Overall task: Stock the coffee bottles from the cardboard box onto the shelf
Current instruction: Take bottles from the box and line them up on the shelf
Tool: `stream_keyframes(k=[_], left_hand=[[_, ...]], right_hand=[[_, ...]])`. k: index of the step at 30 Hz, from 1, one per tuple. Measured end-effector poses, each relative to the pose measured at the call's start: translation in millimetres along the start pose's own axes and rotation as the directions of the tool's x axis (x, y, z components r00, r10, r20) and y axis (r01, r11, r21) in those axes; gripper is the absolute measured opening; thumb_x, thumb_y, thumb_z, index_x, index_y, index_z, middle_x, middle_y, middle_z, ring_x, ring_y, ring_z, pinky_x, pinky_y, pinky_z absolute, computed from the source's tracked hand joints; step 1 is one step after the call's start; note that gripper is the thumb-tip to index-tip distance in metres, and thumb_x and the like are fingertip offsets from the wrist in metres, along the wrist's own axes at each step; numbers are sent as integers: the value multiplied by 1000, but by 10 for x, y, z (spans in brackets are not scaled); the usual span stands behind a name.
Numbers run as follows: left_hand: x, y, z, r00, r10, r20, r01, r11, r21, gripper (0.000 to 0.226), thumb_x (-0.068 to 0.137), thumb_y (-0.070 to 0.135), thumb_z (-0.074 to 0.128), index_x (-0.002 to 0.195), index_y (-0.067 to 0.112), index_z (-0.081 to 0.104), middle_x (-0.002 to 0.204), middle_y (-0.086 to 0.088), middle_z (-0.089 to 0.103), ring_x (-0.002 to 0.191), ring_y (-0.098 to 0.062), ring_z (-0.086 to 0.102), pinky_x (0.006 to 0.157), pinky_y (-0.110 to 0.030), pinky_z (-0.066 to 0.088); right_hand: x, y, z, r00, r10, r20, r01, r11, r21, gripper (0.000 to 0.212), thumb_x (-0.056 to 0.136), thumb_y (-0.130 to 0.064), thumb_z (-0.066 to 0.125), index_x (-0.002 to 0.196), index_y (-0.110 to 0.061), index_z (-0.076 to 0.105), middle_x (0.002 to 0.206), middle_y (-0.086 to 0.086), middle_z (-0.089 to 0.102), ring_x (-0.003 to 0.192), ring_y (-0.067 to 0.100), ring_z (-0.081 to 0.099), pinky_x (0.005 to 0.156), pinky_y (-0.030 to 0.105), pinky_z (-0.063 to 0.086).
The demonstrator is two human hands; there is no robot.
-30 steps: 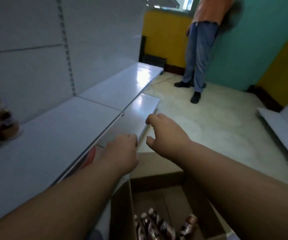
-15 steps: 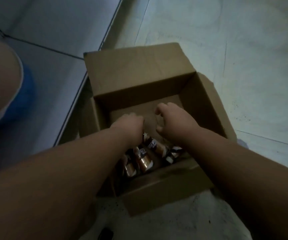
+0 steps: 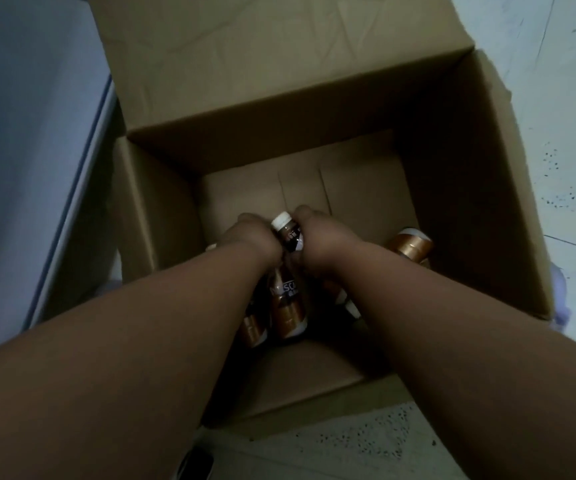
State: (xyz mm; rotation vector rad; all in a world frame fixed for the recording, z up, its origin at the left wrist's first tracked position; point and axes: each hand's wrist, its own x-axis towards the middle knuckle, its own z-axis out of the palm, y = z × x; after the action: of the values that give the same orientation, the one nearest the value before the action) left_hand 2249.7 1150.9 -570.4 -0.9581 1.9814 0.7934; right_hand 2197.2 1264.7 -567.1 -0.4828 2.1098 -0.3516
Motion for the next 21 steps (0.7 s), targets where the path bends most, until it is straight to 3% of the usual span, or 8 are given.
stream_keyframes(k=[2,4,9,12,14,21], left_hand=[[-120,47,-64,997,63,55,-63,998,-3,32,72,39,69,98,21,65,95,-2,69,82,-19,65,74,-34,56],[-355,126,-206,987,111,114,-124,985,120,18,87,35,64,97,20,61,97,-3,65,89,-20,63,78,-35,55],[-1282,437,-846,942,335,4,-304,850,431,46,82,32,73,122,18,54,113,-6,54,97,-25,58,81,-36,53],[-1954,506,-1515,853,492,-173,-375,808,454,38,81,28,71,115,21,56,101,-3,48,88,-21,54,77,-35,50],[-2392,421,-2001,796,552,-247,-394,783,481,34,81,27,71,112,20,57,101,-3,50,88,-21,54,76,-34,50],[-3715,-633,-3455,583,606,-541,-344,788,511,32,85,21,67,116,26,57,112,-1,49,95,-20,53,74,-30,45]], right_hand=[[-143,3,-218,999,-16,-42,15,1000,-27,62,78,-24,72,131,-20,41,117,8,59,101,28,59,77,32,44],[-396,-50,-527,992,-16,-129,9,999,-49,65,76,-26,75,131,-24,41,114,5,60,104,27,59,76,34,47],[-1255,-477,-1353,924,-118,-363,85,991,-104,40,72,-41,77,94,-22,49,93,-1,63,89,24,61,70,35,47],[-1810,-973,-1798,836,-205,-508,147,977,-154,39,73,-46,76,90,-21,50,86,-4,60,81,21,57,65,32,40],[-2114,-1382,-2027,761,-283,-583,208,959,-194,39,72,-46,76,89,-22,50,84,-3,60,80,22,58,64,34,44],[-2927,-3259,-2276,501,-543,-674,450,829,-334,39,74,-49,74,88,-22,49,84,-3,60,79,21,58,64,36,48]])
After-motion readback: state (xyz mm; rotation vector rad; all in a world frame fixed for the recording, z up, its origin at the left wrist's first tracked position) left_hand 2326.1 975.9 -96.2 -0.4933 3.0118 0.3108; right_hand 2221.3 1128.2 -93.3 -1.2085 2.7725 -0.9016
